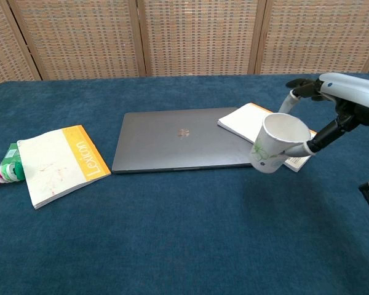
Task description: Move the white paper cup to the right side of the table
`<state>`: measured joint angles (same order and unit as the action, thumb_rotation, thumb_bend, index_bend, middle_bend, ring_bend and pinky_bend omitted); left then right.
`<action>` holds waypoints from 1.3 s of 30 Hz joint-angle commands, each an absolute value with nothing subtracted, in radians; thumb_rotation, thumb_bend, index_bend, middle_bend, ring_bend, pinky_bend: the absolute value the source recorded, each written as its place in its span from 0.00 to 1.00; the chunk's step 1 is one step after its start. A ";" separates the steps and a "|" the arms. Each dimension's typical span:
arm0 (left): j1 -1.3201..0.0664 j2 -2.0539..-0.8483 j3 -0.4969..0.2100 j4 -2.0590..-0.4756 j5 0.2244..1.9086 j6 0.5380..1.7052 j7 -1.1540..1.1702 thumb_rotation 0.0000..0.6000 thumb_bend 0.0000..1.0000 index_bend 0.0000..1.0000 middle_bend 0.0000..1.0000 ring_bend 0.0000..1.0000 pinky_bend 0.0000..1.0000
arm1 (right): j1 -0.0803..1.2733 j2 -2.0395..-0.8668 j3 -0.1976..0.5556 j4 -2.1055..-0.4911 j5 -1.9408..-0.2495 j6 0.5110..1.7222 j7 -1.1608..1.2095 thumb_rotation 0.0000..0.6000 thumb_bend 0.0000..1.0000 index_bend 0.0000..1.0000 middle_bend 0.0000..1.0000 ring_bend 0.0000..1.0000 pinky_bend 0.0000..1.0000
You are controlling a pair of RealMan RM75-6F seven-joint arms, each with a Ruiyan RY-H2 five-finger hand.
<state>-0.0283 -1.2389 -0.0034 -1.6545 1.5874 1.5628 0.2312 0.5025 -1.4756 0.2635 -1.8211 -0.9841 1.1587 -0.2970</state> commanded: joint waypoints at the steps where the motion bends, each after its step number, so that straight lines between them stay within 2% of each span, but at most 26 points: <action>1: -0.029 -1.240 -0.003 -1.653 1.586 1.561 0.234 1.00 0.14 0.00 0.00 0.00 0.00 | 0.510 -1.469 0.282 -1.777 -0.953 1.133 -0.260 1.00 0.29 0.44 0.00 0.00 0.00; 24: -0.033 -1.252 0.001 -1.649 1.586 1.551 0.253 1.00 0.14 0.00 0.00 0.00 0.00 | 0.514 -1.479 0.278 -1.551 -0.827 1.029 -0.149 1.00 0.29 0.44 0.00 0.00 0.00; 35: -0.032 -1.253 0.002 -1.650 1.590 1.556 0.254 1.00 0.14 0.00 0.00 0.00 0.00 | 0.503 -1.468 0.255 -1.492 -0.776 1.086 -0.243 1.00 0.29 0.44 0.00 0.00 0.00; 39: -0.032 -1.253 0.002 -1.650 1.591 1.557 0.253 1.00 0.14 0.00 0.00 0.00 0.00 | 0.501 -1.463 0.243 -1.486 -0.757 1.096 -0.286 1.00 0.29 0.39 0.00 0.00 0.00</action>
